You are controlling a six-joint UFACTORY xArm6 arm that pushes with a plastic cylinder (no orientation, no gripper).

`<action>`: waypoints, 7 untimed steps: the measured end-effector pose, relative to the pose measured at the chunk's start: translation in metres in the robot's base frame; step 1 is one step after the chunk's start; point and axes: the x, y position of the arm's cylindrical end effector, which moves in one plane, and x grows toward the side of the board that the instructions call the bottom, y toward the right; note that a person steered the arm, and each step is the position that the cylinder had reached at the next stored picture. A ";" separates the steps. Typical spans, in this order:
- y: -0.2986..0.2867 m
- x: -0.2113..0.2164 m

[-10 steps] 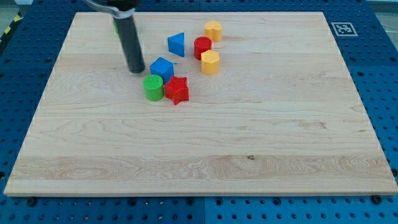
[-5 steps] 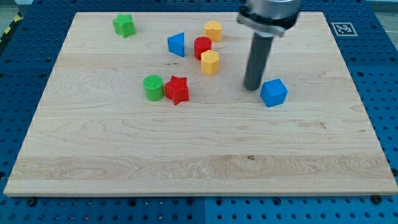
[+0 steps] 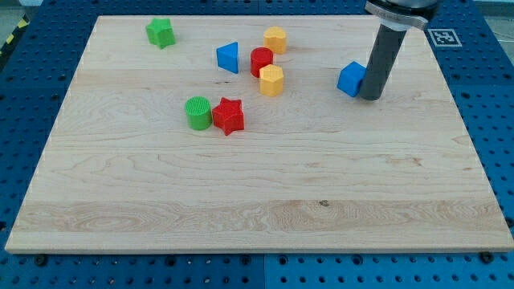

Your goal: Place the blue cube right to the yellow heart

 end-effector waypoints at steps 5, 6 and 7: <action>0.074 -0.067; 0.053 -0.039; 0.029 -0.035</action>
